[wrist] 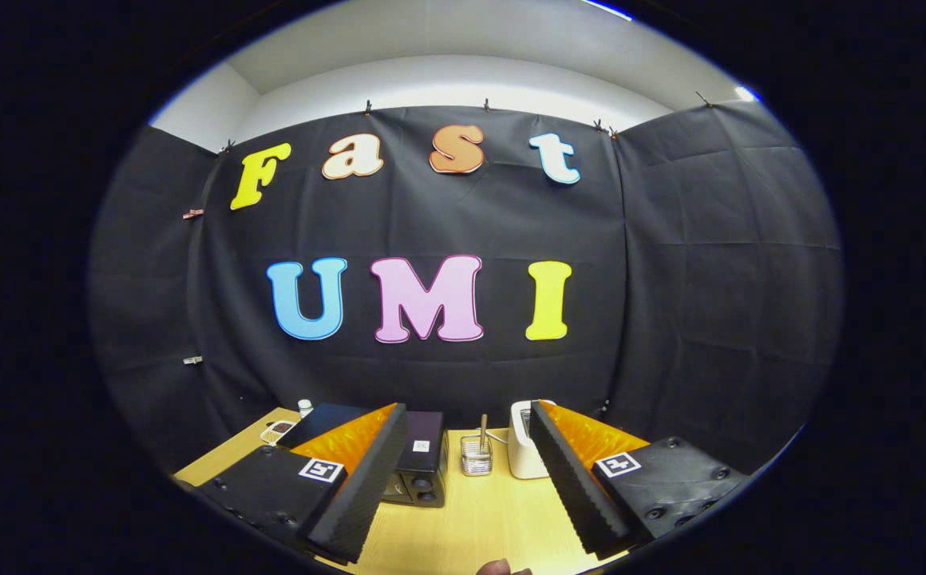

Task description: Open the toaster oven, put the food inside, and close the toaster oven door.

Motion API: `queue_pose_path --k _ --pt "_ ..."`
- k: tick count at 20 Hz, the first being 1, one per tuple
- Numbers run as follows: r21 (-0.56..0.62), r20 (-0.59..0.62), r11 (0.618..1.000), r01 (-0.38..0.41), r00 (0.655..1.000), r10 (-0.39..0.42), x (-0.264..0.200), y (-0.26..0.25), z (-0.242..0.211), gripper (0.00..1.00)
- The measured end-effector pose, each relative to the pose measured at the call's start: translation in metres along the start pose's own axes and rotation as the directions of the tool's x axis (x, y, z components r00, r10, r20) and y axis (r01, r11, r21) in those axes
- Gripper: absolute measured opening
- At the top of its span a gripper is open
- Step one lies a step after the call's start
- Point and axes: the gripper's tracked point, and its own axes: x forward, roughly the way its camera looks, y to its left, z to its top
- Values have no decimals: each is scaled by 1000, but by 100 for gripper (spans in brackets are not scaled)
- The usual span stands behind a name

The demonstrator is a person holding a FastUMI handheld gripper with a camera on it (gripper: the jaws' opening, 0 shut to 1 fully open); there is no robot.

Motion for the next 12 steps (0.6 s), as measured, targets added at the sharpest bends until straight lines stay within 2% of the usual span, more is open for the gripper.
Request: queue_pose_path --k 12 --pt "-20 -8 1000 4 1000 -4 -1 -15 -6 99"
